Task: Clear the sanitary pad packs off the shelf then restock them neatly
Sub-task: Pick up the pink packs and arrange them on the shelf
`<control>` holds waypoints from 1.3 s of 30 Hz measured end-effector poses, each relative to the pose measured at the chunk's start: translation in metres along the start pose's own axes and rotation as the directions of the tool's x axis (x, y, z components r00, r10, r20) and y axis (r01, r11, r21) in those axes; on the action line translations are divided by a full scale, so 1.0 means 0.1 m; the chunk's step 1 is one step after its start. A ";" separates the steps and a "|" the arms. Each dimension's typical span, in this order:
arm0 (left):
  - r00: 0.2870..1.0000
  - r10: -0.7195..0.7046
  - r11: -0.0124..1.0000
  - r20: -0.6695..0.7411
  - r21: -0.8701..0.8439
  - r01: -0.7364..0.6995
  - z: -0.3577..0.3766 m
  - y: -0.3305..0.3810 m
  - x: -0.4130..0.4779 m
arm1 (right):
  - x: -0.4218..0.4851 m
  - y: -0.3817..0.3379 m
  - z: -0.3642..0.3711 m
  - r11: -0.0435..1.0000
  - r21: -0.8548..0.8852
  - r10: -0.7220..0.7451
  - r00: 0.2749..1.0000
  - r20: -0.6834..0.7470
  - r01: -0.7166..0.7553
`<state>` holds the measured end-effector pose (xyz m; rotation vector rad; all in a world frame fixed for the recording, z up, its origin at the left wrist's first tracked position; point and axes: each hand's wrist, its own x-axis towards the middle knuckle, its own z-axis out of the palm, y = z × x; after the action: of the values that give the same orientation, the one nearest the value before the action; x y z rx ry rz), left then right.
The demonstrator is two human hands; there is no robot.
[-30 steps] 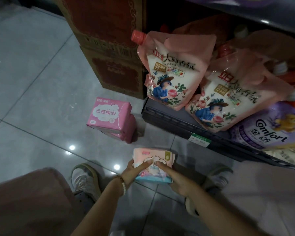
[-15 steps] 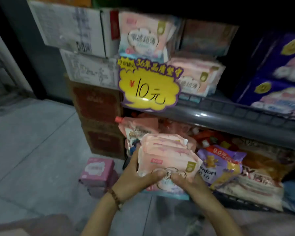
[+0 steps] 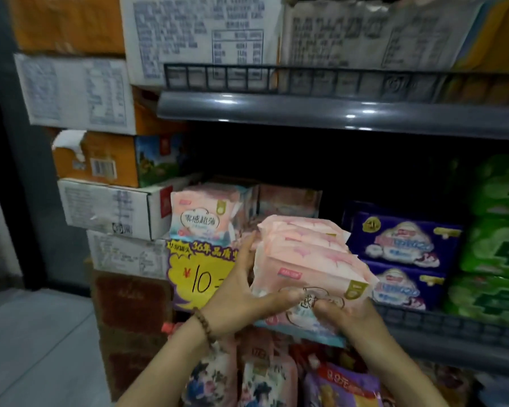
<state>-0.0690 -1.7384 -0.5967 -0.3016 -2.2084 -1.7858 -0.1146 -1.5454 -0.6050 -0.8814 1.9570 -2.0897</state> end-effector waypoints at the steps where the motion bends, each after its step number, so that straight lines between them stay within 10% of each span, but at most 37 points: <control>1: 1.000 0.021 0.999 -0.007 0.038 -0.021 -0.02 0.07 0.09 | 0.10 -0.05 -0.05 1.000 -0.018 -0.018 1.000 -0.002 0.018; 9: 0.999 0.020 0.877 0.035 0.479 -0.034 -0.63 0.45 1.16 | 1.21 -0.23 -0.23 0.955 -0.200 -0.208 0.975 0.072 0.219; 16: 0.981 -0.190 0.251 0.037 0.968 0.012 -0.98 0.21 1.65 | 1.88 0.31 -0.14 0.932 -0.361 0.075 0.994 0.081 -0.041; 23: 0.994 -0.109 0.176 0.021 0.984 -0.002 -1.08 -0.05 1.74 | 2.06 0.42 0.07 0.829 -0.554 0.152 0.984 0.093 -0.076; 34: 0.995 -0.094 0.165 0.036 0.986 -0.020 -1.08 -0.07 1.71 | 2.39 0.60 -0.41 0.969 -0.150 0.121 0.909 -0.400 -0.195; 39: 0.993 -0.108 0.192 0.050 0.981 -0.029 -1.12 -0.13 1.74 | 2.79 0.75 -0.33 0.968 0.034 0.251 0.944 -0.213 -0.250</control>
<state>-0.2266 -1.8539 -0.5264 -0.0109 -2.9030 0.0327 -0.3803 -1.6618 -0.5879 -0.3891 2.0373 -2.1124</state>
